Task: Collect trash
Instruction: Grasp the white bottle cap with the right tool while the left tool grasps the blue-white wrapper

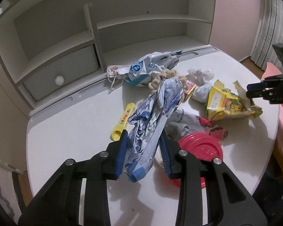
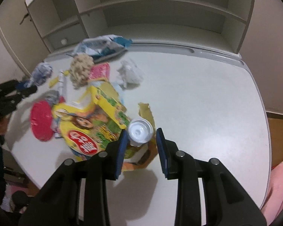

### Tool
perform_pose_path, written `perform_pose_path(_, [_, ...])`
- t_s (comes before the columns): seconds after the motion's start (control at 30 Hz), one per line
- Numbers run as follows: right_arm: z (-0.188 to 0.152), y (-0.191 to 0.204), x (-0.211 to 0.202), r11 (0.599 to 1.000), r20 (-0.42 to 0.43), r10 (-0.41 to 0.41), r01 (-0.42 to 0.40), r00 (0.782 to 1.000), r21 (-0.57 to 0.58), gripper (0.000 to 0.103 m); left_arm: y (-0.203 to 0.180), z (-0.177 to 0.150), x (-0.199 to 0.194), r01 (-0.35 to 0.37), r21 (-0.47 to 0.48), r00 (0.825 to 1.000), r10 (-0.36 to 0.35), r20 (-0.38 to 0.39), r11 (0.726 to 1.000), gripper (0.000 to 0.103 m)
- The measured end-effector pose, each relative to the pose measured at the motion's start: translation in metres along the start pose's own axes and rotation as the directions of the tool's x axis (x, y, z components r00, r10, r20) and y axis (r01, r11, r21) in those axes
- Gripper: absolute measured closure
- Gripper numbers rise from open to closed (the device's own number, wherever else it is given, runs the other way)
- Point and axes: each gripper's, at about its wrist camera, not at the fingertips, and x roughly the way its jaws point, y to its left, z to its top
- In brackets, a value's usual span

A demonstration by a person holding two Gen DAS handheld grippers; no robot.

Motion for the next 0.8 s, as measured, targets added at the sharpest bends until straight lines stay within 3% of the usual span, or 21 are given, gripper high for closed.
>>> perform_pose_path(0.13, [-0.003, 0.000, 0.005, 1.000, -0.008, -0.012, 0.012, 1.000, -0.011, 0.073, -0.004, -0.001, -0.002, -0.001, -0.003, 1.000, 0.001, 0.000, 1.000, 0.070])
perform_pose_path(0.27, [-0.001, 0.009, 0.004, 0.998, -0.005, -0.037, 0.036, 0.999, -0.057, 0.092, -0.005, 0.000, -0.007, -0.010, -0.006, 1.000, 0.010, 0.006, 1.000, 0.070])
perform_pose_path(0.37, [-0.001, 0.014, 0.005, 0.996, -0.010, -0.040, 0.039, 0.999, -0.075, 0.099, -0.004, 0.002, -0.011, -0.011, -0.011, 1.000, 0.011, 0.012, 1.000, 0.070])
perform_pose_path(0.6, [0.000, 0.022, -0.011, 0.996, 0.033, -0.027, 0.030, 0.999, -0.082, 0.100, -0.014, 0.008, -0.020, -0.021, -0.004, 0.999, 0.021, 0.024, 1.000, 0.070])
perform_pose_path(0.8, [0.003, 0.003, -0.031, 0.997, 0.070, 0.077, -0.078, 0.995, 0.011, 0.100, -0.040, 0.024, -0.021, 0.001, 0.016, 0.999, -0.001, 0.044, 1.000, 0.070])
